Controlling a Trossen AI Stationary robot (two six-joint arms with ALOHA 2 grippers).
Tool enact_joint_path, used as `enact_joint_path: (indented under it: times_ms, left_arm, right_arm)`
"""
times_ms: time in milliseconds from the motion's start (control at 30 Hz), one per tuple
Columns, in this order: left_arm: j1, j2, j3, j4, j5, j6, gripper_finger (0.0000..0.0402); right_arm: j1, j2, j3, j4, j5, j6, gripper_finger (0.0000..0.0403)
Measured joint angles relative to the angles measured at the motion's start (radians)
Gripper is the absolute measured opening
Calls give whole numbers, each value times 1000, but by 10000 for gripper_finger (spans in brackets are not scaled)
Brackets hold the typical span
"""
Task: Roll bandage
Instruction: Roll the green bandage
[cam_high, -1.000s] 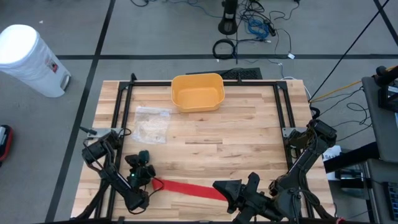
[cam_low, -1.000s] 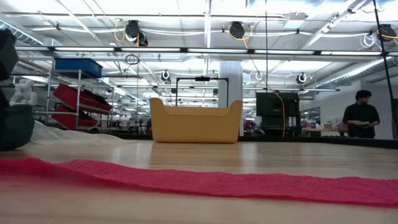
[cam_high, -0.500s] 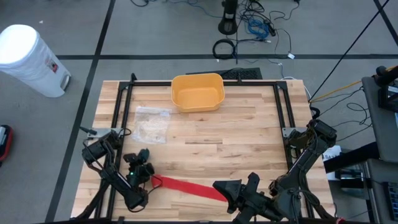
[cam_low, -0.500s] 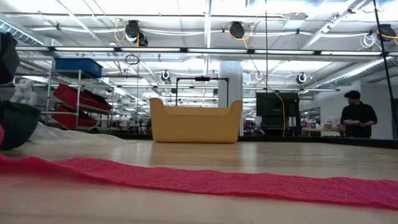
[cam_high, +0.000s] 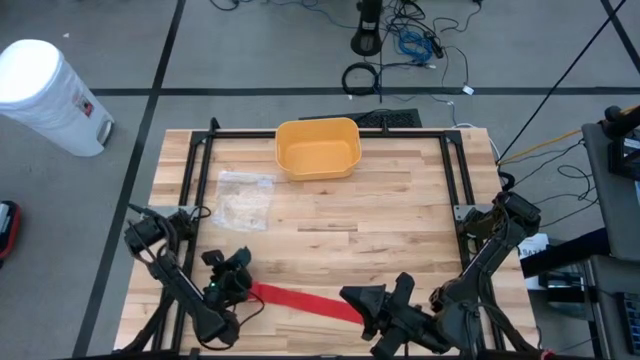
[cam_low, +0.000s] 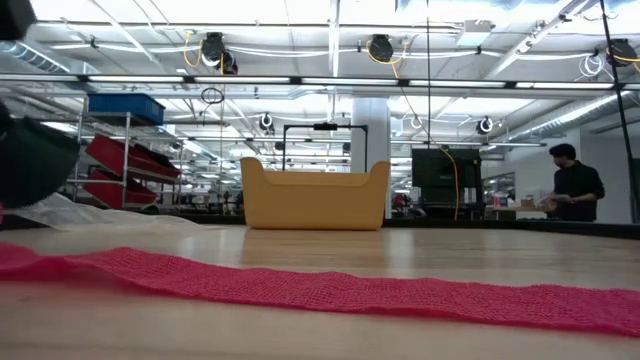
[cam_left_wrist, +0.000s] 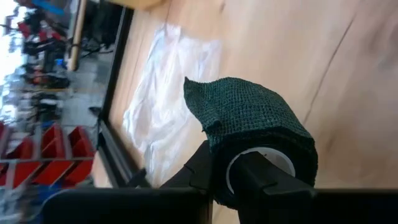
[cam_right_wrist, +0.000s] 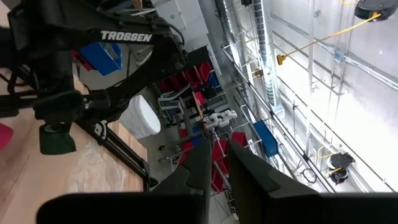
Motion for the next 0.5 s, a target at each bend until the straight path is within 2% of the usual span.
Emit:
enact_joint_path:
  times_ms: [133,267,500]
  left_arm:
    - [-10,-52,56,2,-59,0,41]
    - [-29,-97,133,2,-164,13,42]
    - [-80,-142,311,26,-394,145,43]
  right_arm:
    - [-7,0,0,0,2,30,41]
    - [-7,0,0,-20,8,65,41]
    - [28,0,0,-27,0,173,41]
